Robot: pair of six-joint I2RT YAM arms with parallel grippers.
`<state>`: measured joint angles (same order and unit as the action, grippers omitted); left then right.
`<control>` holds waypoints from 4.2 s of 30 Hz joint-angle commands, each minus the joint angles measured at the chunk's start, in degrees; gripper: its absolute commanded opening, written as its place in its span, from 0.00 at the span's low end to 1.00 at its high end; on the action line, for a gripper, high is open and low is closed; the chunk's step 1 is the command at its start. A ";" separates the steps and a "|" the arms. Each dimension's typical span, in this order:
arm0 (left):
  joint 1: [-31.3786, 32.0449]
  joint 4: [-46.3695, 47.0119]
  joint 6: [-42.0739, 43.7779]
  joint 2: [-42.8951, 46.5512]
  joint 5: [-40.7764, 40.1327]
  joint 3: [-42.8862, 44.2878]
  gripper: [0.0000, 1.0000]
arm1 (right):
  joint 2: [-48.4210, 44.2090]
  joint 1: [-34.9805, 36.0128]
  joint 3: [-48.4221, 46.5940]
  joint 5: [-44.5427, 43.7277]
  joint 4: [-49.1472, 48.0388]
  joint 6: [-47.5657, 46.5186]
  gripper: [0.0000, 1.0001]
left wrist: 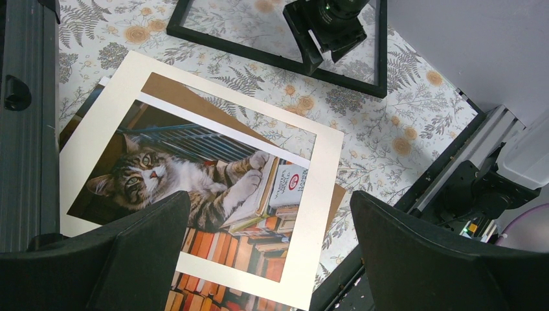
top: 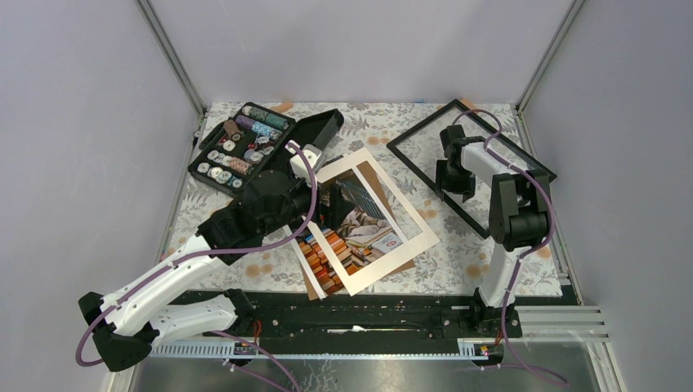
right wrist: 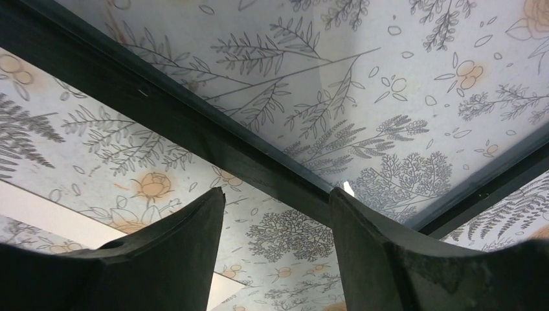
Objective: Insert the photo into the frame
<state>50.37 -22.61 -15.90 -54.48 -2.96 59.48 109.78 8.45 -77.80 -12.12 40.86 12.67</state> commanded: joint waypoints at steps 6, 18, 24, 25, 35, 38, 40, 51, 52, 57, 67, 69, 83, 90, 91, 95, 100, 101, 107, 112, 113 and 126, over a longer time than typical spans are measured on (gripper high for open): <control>0.17 2.88 0.26 0.52 0.81 -0.11 0.99 | 2.26 -0.98 2.21 -0.05 -2.34 -1.27 0.61; -0.02 3.02 0.09 0.51 1.29 -0.12 0.99 | 0.08 -0.53 8.08 6.21 -5.09 3.08 0.43; -0.28 3.08 -0.01 0.16 1.64 -0.10 0.99 | -1.69 4.36 8.55 7.99 -5.36 10.83 0.36; -0.31 3.10 -0.05 0.22 1.72 -0.07 0.99 | -1.56 5.48 8.09 8.03 -5.35 12.24 0.36; -0.36 3.36 -0.10 0.21 1.82 -0.34 0.99 | -0.60 9.02 3.17 11.77 -5.96 15.76 0.40; -0.56 3.51 -0.17 -0.36 1.86 -0.50 0.99 | -0.78 9.42 -0.17 17.03 -4.99 14.02 0.46; -0.77 3.51 -0.16 -1.00 1.75 -0.59 0.99 | -1.95 9.48 -1.91 17.97 -3.46 13.13 0.52; -2.03 3.98 -3.89 -10.72 5.15 1.32 0.99 | -23.81 -2.24 7.82 10.27 -8.49 12.75 0.86; -2.03 3.87 -5.06 -12.39 6.88 2.24 0.99 | -26.20 -4.95 10.51 8.54 -10.23 13.24 0.86; 0.37 8.10 -12.74 -21.60 10.38 4.65 0.99 | -35.05 -15.90 22.10 -5.19 -18.69 15.45 0.93; 3.33 21.92 -24.78 -46.98 7.45 12.54 0.99 | -26.24 -30.06 24.16 -1.03 -31.19 10.98 1.00; 3.23 22.41 -25.49 -50.49 5.68 15.09 0.99 | -22.44 -30.55 21.91 -0.35 -31.05 9.73 1.00; 1.50 28.36 -28.92 -62.32 6.71 19.92 0.99 | -13.51 -32.44 20.78 3.88 -33.41 8.22 1.00; 1.17 28.96 -29.03 -62.53 7.75 19.12 0.99 | -10.64 -32.44 21.20 6.99 -33.49 10.69 1.00; 1.07 29.14 -29.23 -62.52 7.99 18.93 0.99 | -10.59 -32.44 21.66 7.94 -34.17 10.90 1.00; 1.07 29.84 -29.27 -62.24 8.00 18.43 0.99 | -10.72 -32.35 21.49 11.20 -34.91 11.08 1.00; 1.00 28.76 -28.28 -61.49 7.89 18.86 0.99 | -15.74 -32.19 19.97 11.95 -33.99 9.40 1.00; 0.96 28.06 -27.96 -61.27 7.81 19.18 0.99 | -16.33 -32.10 19.59 12.68 -33.98 8.84 1.00; 1.03 24.39 -26.18 -57.61 8.68 20.22 0.99 | -13.88 -28.73 16.37 16.84 -32.89 8.38 1.00; 1.01 19.14 -21.89 -49.33 6.76 18.65 0.99 | -12.79 -21.81 13.83 21.19 -32.28 7.81 1.00; 1.03 18.37 -21.26 -47.37 5.92 17.40 0.99 | -12.89 -20.29 13.55 22.31 -32.33 7.93 1.00; -0.25 14.37 -23.11 -22.74 4.38 -5.36 0.99 | -15.67 6.28 21.35 31.30 -34.41 14.30 0.96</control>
<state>50.63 -6.83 -38.46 -81.41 2.31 58.63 96.64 8.19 -60.77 15.77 6.94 23.64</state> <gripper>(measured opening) 0.987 0.985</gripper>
